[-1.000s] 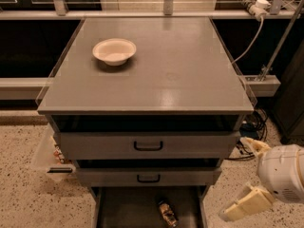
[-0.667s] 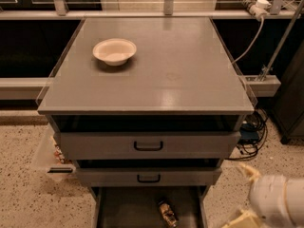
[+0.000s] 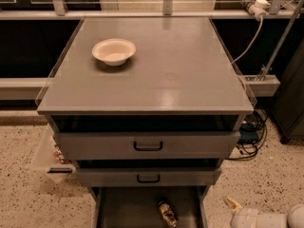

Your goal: Pick orange can from bottom drawer and place on counter

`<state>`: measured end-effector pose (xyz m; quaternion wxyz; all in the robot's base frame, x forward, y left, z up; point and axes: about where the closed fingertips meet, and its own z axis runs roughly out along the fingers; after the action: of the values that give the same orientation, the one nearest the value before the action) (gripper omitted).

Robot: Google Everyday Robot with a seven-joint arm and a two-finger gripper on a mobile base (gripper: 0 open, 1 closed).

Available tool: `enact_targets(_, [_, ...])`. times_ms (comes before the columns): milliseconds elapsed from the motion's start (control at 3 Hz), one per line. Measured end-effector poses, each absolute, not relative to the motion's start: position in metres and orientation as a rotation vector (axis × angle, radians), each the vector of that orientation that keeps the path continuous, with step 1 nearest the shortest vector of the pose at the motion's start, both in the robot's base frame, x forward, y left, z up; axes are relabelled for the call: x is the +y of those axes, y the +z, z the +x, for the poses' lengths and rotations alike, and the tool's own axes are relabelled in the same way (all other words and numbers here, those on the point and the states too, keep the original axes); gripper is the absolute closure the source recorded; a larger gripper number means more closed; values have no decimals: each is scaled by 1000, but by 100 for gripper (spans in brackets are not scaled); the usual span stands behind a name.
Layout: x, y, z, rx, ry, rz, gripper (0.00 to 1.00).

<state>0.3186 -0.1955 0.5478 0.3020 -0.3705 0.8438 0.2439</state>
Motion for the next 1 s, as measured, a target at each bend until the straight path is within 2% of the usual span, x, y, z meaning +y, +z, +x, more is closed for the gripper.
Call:
enact_targets(667, [-184,500,331,2232,770,-911,0])
enact_targets(1000, [-158,449,367,2199,851,-840,0])
